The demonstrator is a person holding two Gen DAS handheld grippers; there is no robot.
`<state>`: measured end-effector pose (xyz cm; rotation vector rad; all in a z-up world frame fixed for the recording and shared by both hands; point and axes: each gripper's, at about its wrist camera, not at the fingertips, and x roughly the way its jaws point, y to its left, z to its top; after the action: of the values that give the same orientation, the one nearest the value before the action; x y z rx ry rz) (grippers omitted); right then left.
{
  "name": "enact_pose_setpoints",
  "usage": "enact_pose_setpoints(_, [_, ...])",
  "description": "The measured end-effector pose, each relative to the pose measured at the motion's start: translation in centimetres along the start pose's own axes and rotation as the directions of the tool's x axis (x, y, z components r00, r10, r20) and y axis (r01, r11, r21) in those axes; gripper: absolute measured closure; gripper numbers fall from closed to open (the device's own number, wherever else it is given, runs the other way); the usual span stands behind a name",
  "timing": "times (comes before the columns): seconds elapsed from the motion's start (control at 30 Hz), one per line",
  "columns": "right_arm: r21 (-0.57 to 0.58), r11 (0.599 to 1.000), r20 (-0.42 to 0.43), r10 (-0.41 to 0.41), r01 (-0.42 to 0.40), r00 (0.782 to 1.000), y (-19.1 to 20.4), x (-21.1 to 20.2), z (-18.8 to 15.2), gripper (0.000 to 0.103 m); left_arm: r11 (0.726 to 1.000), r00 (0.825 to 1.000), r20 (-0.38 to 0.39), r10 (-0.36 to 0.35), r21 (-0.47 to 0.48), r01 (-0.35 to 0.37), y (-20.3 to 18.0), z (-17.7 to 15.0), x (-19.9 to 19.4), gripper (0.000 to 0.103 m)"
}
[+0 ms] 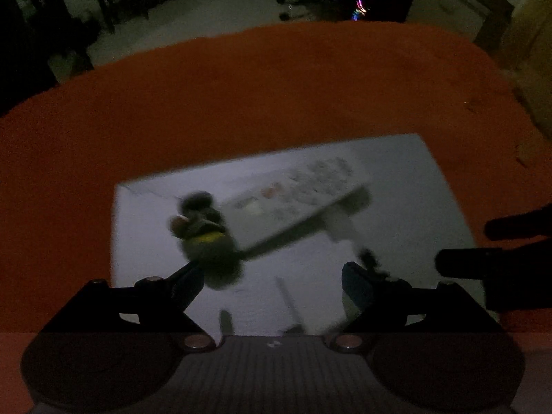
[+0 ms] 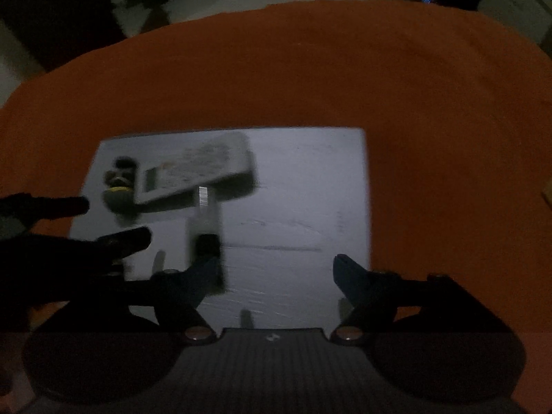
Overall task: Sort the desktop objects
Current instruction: 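Grasp the white charger block with the left tool while the right tool grasps the clear tube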
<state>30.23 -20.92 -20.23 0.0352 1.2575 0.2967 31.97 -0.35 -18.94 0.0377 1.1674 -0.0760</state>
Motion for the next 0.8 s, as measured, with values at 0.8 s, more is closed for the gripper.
enact_pose_setpoints(0.8, [-0.038, 0.994, -0.048, -0.107, 0.105, 0.993, 0.6, 2.1, 1.0, 0.025, 1.0, 0.997, -0.079, -0.004, 0.022, 0.006, 0.4, -2.1, -0.1, 0.047])
